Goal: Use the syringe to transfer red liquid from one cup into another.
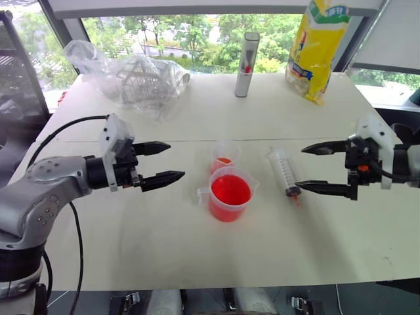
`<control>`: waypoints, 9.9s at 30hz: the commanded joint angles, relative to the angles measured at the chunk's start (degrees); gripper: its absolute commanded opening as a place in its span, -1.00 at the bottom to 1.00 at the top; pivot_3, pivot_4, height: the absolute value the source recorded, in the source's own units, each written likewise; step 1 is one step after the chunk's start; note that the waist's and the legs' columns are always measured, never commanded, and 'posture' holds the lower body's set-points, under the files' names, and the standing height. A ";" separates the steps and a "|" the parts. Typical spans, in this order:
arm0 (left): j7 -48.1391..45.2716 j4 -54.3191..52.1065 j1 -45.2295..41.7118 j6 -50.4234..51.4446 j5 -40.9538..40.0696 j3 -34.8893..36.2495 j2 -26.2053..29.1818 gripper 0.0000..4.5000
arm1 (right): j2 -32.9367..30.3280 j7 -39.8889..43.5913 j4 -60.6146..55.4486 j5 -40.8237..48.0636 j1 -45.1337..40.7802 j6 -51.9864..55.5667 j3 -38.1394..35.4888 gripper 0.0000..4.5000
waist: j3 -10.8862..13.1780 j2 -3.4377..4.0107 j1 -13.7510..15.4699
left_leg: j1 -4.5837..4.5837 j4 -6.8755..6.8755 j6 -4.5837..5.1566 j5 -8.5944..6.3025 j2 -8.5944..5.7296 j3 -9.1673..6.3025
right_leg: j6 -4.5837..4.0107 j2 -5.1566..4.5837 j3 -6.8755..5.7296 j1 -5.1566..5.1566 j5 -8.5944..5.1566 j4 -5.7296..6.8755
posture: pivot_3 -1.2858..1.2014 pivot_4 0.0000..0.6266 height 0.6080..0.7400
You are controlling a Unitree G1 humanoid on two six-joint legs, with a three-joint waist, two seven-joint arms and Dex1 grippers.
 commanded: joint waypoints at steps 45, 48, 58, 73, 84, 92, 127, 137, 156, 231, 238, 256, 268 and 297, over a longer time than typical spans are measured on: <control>4.40 -4.00 1.73 -3.45 -0.27 0.60 -2.20 1.00 | 24.81 -21.78 53.55 -15.84 -56.00 50.35 46.58 0.98 | -0.03 0.06 -0.04 | -0.93 0.10 0.01 0.00 -0.02 0.10 | 0.08 0.00 0.07 -0.99 0.12 0.09 | 0.03 -0.52 1.00; 5.13 -4.82 2.28 -3.28 -0.65 0.84 -2.15 1.00 | 27.52 -21.33 59.71 -17.91 -56.24 46.46 47.39 0.98 | -0.03 0.07 -0.10 | -0.94 0.13 0.01 0.00 -0.05 0.09 | 0.09 0.02 0.04 -0.99 0.13 0.15 | 0.03 -0.52 1.00; 6.32 -6.03 3.04 -2.94 -1.31 1.50 -1.40 1.00 | 33.82 -20.68 73.79 -24.42 -58.40 40.15 45.26 0.38 | -0.09 0.09 -0.24 | -0.87 0.18 0.01 0.00 -0.08 0.07 | 0.09 0.07 0.01 -0.96 0.15 0.27 | 0.03 -0.52 1.00; 4.94 -1.35 -3.44 -4.33 -0.73 -0.50 -2.35 1.00 | 24.97 -20.17 35.18 -20.11 -48.87 18.91 20.43 -0.39 | 0.02 0.31 0.23 | -0.97 0.14 0.01 0.00 -0.10 0.03 | 0.10 0.07 -0.07 -1.03 0.15 0.29 | 0.03 -0.52 1.00; -3.29 9.30 -18.88 -7.12 2.02 -7.48 -5.58 1.00 | 29.80 -14.35 -5.99 16.54 -30.37 22.13 -6.44 -0.39 | -0.09 0.21 -0.07 | -0.74 0.21 0.01 0.00 -0.04 -0.11 | 0.12 0.09 -0.27 -0.63 0.16 0.25 | 0.03 -0.52 1.00; -8.41 13.15 -24.87 -6.93 2.48 -9.11 -6.37 1.00 | 37.66 -18.60 -11.44 14.11 -15.91 9.76 0.84 -0.39 | -0.11 0.20 -0.14 | -0.66 0.18 0.02 0.00 -0.08 -0.12 | 0.13 0.16 -0.18 -0.58 0.16 0.26 | 0.03 -0.52 1.00; -6.44 8.20 -29.87 4.48 -1.12 -13.30 -12.98 0.15 | 38.05 -14.42 -4.34 -0.67 -3.51 -11.81 15.92 -0.39 | -0.12 0.18 0.02 | -0.75 0.28 0.01 0.01 -0.10 -0.13 | 0.14 0.18 -0.18 -0.64 0.16 0.31 | 0.03 -0.52 1.00; -5.49 6.47 -28.34 7.64 -3.07 -12.93 -13.28 -0.99 | 37.92 -14.18 -3.94 -0.54 -4.01 -11.57 15.81 -0.39 | -0.12 0.17 0.03 | -0.73 0.29 0.00 0.01 -0.10 -0.13 | 0.14 0.18 -0.16 -0.63 0.16 0.32 | 0.03 -0.52 1.00; -3.83 12.67 -35.37 5.58 -1.82 -8.97 -13.87 -0.99 | 36.84 -12.49 -3.25 0.21 -1.84 -10.82 16.78 -0.39 | -0.12 0.17 0.04 | -0.73 0.30 0.00 0.02 -0.11 -0.13 | 0.14 0.19 -0.16 -0.63 0.16 0.33 | 0.03 -0.52 1.00; -2.68 19.97 -28.92 -3.33 6.23 -4.52 -7.60 0.99 | 41.21 -8.64 32.29 -2.52 -33.76 -19.47 13.93 -0.39 | -0.13 0.16 -0.06 | -0.70 0.31 -0.01 0.03 -0.10 -0.04 | 0.12 0.16 -0.18 -0.73 0.15 0.51 | 0.03 -0.52 1.00; -1.90 22.84 -34.81 -4.03 7.28 -5.37 -10.92 0.99 | 44.23 -6.49 39.82 -6.55 -33.61 -25.20 14.19 -0.39 | -0.12 0.18 0.01 | -0.75 0.33 -0.03 0.03 -0.10 -0.05 | 0.13 0.13 -0.19 -0.76 0.16 0.55 | 0.03 -0.52 1.00; -3.59 40.88 -46.48 -13.99 16.41 -11.84 -24.70 0.64 | 44.74 -6.63 36.43 -7.89 -31.10 -24.68 13.80 -0.39 | -0.11 0.20 -0.15 | -0.68 0.36 -0.05 0.05 -0.10 0.01 | 0.13 0.18 -0.15 -0.84 0.16 0.76 | 0.03 -0.52 1.00; -3.80 40.79 -46.36 -12.94 16.32 -11.13 -26.43 -0.99 | 45.12 -6.67 36.05 -8.45 -31.00 -24.25 13.92 -0.39 | -0.11 0.23 -0.14 | -0.68 0.36 -0.05 0.05 -0.11 0.02 | 0.13 0.17 -0.13 -0.84 0.16 0.76 | 0.03 -0.52 1.00; -5.28 34.42 -36.03 -10.26 19.90 -16.40 -25.78 -0.99 | 44.03 -6.99 32.27 -6.79 -34.52 -20.39 10.80 -0.39 | -0.11 0.23 -0.11 | -0.68 0.36 -0.06 0.05 -0.11 0.01 | 0.13 0.16 -0.13 -0.83 0.16 0.77 | 0.03 -0.52 1.00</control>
